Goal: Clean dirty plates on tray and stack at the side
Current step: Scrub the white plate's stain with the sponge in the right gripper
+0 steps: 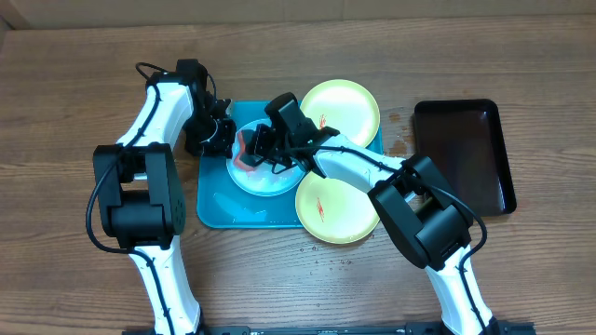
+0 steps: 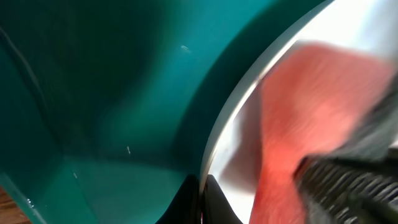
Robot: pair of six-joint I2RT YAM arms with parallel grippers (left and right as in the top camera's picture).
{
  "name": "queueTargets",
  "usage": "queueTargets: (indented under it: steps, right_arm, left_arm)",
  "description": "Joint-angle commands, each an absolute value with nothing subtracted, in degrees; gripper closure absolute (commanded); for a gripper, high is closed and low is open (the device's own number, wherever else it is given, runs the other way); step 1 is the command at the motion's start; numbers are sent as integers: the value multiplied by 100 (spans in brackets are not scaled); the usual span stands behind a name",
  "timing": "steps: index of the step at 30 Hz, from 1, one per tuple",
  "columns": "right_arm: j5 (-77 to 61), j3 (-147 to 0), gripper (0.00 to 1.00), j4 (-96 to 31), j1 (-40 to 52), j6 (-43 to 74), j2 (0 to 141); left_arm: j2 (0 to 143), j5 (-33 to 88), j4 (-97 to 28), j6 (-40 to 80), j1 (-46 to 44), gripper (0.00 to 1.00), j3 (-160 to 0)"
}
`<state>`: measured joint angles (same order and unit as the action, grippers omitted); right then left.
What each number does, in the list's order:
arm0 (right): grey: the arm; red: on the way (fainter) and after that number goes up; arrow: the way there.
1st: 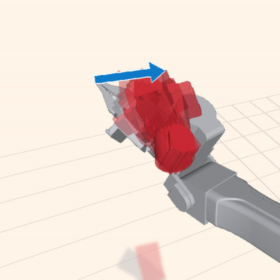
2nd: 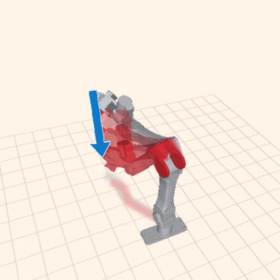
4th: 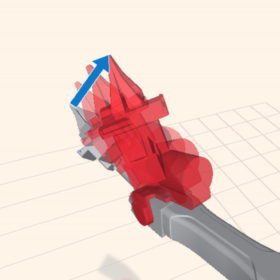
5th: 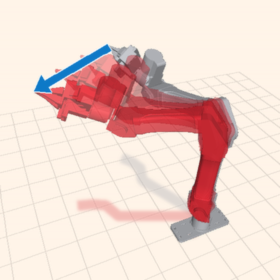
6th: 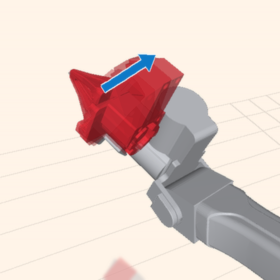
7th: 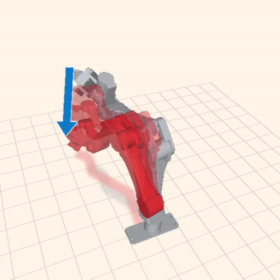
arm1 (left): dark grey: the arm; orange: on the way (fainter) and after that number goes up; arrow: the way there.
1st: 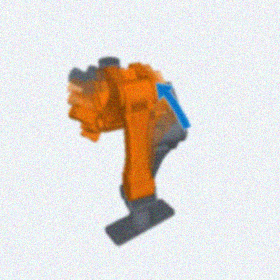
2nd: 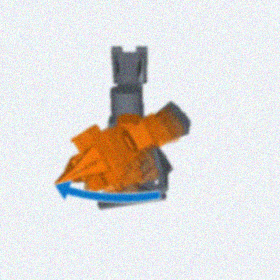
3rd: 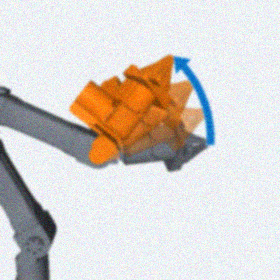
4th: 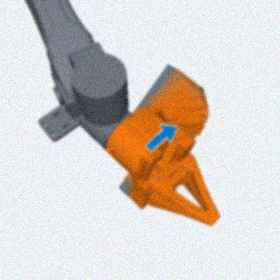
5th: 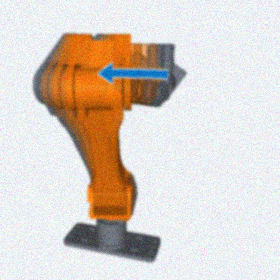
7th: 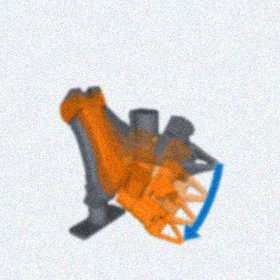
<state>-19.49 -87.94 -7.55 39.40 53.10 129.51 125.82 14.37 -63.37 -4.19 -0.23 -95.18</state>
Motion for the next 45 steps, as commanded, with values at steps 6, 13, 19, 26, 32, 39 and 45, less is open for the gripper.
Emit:
queueTargets:
  steps: [6,13,19,26,32,39,45]
  right_arm:
    - [-1295,-8801,96,-515,3916,5380,13002]
    - [-2012,-8801,96,-1024,3927,5247,13002]
    - [-2749,-8801,96,-1669,3927,5183,13002]
    - [-3503,-8801,96,-1844,3938,5105,13002]
    - [-3621,-8803,96,-2005,3992,5129,13002]
    - [-2873,-8803,96,-1769,4119,5146,13002]
    - [-1127,-8803,96,-1811,4150,5256,13002]
  left_arm:
    - [12663,1509,-6390,-471,12,96,-9489]
    - [12663,1509,-6386,-471,14,96,-9489]
    - [12663,1507,-6383,-471,14,96,-9489]
    - [12663,1509,-6388,-471,14,96,-9489]
    - [12663,1509,-6388,-471,14,96,-9489]
    - [12663,1509,-6386,-471,14,96,-9489]
    - [12663,1509,-6390,-471,12,96,-9489]
